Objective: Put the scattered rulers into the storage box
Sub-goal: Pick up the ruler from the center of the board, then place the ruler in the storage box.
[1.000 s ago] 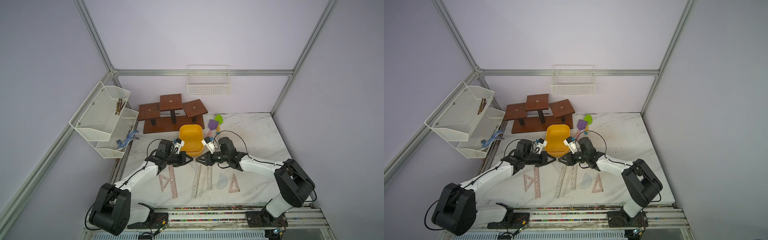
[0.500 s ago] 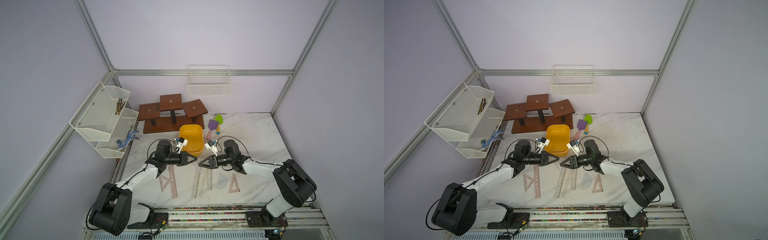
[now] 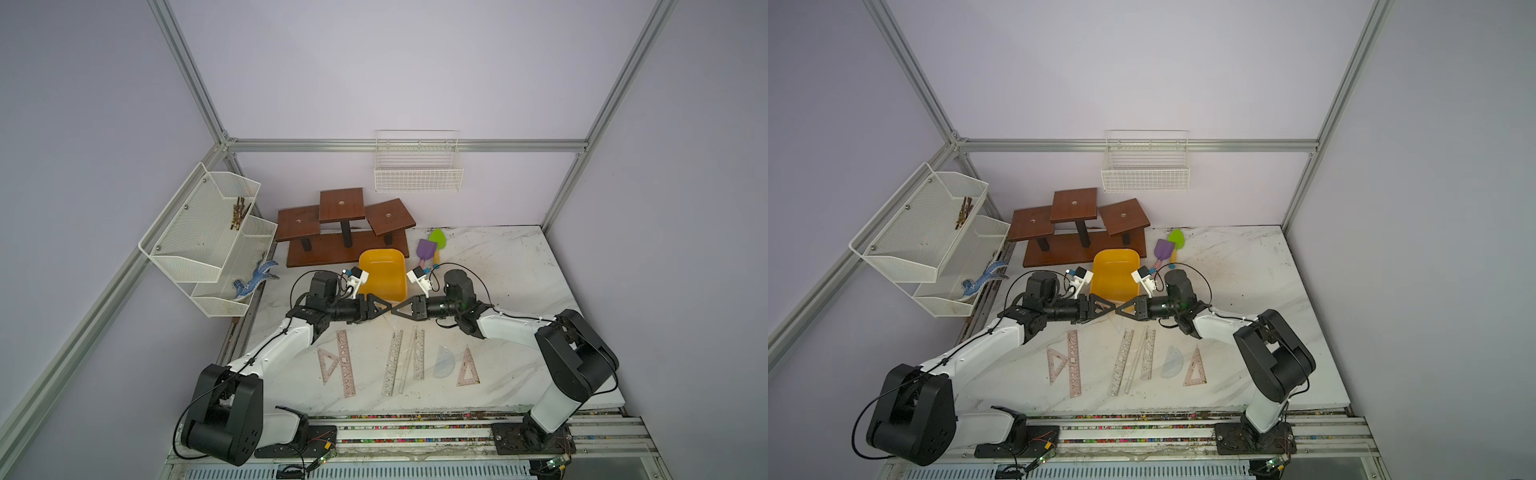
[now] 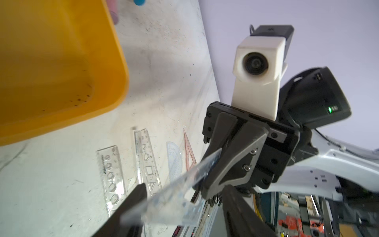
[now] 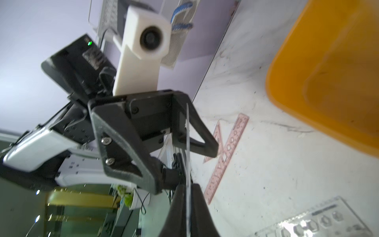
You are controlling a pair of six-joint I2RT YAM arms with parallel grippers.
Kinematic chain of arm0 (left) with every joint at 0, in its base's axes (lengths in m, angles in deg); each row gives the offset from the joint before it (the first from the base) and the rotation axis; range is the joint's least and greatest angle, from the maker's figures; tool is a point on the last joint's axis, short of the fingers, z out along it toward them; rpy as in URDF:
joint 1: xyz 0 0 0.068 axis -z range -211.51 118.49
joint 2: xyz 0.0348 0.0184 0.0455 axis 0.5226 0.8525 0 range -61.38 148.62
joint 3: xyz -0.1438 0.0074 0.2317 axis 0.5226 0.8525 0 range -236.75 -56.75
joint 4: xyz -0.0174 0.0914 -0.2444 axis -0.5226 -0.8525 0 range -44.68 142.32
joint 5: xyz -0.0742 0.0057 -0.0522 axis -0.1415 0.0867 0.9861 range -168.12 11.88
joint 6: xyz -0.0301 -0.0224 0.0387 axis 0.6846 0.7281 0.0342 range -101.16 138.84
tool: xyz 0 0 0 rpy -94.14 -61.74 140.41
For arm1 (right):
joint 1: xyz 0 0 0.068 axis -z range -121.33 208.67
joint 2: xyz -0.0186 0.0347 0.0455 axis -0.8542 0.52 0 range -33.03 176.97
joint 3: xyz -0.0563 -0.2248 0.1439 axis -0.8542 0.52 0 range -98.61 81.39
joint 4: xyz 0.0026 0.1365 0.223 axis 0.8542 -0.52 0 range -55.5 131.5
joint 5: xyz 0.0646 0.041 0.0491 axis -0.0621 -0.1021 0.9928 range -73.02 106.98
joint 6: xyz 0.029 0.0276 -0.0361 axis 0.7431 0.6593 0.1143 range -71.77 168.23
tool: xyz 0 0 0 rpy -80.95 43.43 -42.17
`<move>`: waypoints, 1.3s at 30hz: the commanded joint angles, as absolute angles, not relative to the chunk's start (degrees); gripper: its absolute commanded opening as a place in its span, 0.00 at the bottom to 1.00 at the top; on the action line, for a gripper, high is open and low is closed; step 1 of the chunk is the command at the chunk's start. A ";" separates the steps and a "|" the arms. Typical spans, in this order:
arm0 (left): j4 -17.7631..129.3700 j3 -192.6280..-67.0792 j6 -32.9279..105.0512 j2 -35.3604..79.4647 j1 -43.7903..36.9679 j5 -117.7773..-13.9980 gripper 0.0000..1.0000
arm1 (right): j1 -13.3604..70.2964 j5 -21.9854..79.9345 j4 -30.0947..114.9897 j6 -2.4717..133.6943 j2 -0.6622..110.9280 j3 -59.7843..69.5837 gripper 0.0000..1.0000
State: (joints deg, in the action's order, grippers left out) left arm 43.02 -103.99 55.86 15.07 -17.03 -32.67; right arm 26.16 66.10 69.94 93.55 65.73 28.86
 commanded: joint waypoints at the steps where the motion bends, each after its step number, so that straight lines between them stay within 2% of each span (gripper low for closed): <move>1: 29.78 -110.53 49.38 15.71 -19.82 -46.92 0.67 | 25.40 45.48 61.34 95.46 69.00 21.71 0.00; 5: 22.38 -114.56 46.54 15.99 -21.34 -57.96 0.68 | 21.15 24.34 50.20 91.20 75.48 8.22 0.00; 9: 21.21 -114.10 46.52 15.56 -22.24 -60.76 0.68 | 17.88 14.31 42.06 86.67 85.60 -7.43 0.00; 17: 20.42 -112.47 46.61 13.34 -22.84 -63.61 0.67 | 16.05 12.88 34.09 85.52 98.80 -22.95 0.00; 39: 20.16 -112.74 46.44 14.91 -22.90 -61.24 0.69 | 15.69 14.38 30.71 83.68 106.31 -28.86 0.00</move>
State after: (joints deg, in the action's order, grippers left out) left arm 19.94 -112.28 47.70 14.89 -22.52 -61.84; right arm 15.84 13.99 32.57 84.78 105.25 -27.60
